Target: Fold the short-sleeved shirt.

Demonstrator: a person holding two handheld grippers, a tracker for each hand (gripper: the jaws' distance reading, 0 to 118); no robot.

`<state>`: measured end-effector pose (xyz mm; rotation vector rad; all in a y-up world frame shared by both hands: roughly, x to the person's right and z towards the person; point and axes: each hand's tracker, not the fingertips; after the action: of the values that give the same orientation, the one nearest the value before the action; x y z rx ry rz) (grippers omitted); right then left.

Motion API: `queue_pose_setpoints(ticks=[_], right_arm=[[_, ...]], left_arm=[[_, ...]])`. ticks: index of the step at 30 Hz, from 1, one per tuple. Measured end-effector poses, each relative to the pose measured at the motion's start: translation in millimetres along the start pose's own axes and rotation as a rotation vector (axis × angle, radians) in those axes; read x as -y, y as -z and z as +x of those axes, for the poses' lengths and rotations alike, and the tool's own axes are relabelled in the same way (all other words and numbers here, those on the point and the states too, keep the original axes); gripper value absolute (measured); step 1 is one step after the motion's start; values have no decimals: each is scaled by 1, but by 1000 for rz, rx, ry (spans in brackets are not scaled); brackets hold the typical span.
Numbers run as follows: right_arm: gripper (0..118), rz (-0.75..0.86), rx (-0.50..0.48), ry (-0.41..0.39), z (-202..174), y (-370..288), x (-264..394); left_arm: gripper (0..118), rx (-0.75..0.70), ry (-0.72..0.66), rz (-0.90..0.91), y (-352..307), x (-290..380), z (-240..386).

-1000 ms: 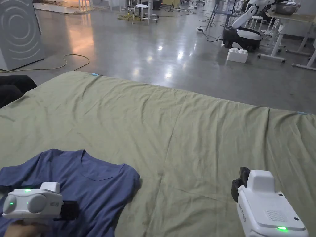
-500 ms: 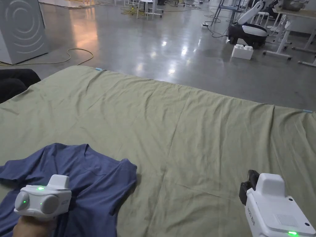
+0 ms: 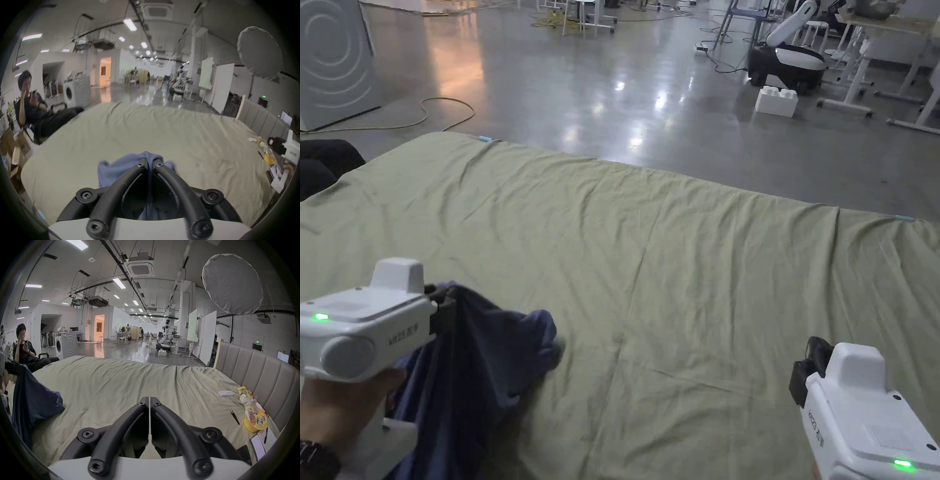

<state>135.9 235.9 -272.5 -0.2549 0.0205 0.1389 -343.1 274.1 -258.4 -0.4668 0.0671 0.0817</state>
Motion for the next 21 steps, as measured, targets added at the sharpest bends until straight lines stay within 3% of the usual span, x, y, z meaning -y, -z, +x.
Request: queue_pose_setpoints(ticks=[11,21], right_arm=[[2,63,41,22,31,-19,-18],[2,92,133,41,82,-45,-16]], left_arm=[[5,244,111,251,-35,-104,113],[5,499,181,202,-3,-108,256]])
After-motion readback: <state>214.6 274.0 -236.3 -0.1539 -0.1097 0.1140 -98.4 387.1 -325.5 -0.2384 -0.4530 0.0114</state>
